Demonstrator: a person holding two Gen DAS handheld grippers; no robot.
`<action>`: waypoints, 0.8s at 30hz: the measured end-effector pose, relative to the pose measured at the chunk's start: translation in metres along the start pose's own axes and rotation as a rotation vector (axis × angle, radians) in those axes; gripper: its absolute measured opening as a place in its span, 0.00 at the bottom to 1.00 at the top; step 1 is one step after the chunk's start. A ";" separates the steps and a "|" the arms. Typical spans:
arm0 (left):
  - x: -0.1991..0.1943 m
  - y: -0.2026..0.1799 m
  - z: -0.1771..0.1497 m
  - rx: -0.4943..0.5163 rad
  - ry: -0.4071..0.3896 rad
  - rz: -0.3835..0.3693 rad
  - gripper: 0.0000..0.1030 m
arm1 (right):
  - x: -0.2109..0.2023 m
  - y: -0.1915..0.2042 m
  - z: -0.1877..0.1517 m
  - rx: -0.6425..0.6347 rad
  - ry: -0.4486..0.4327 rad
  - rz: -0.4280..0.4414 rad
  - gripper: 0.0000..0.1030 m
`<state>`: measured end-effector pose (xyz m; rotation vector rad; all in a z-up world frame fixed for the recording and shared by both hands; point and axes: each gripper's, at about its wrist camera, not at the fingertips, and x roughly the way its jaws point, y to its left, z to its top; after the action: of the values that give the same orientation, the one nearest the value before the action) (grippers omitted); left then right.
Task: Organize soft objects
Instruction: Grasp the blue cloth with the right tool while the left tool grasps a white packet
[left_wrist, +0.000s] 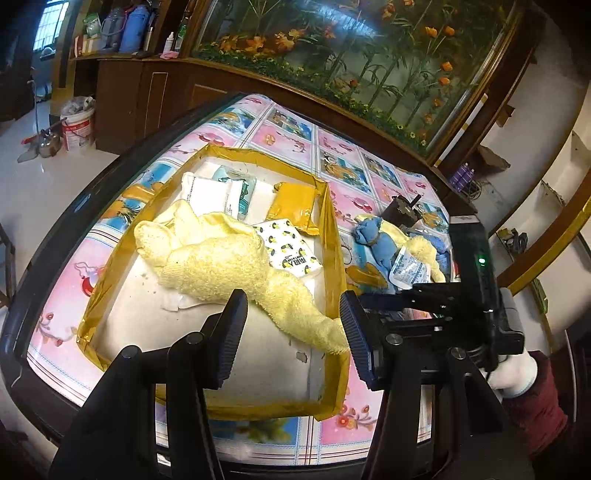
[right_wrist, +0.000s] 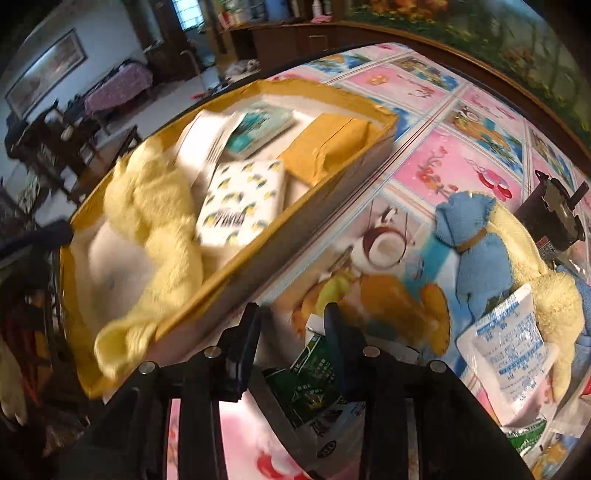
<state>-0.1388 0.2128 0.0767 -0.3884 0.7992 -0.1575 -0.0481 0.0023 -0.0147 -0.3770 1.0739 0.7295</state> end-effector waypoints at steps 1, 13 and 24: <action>0.001 0.001 0.000 -0.001 0.000 -0.007 0.51 | -0.009 -0.007 -0.003 0.018 -0.018 -0.010 0.33; -0.007 -0.024 -0.007 0.122 -0.005 -0.066 0.51 | -0.021 -0.100 0.056 0.244 -0.130 -0.152 0.41; 0.002 -0.080 -0.027 0.298 0.047 -0.133 0.51 | -0.004 -0.100 0.039 0.244 -0.070 -0.149 0.26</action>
<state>-0.1559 0.1310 0.0903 -0.1557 0.7829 -0.4057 0.0463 -0.0468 -0.0002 -0.2183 1.0427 0.4693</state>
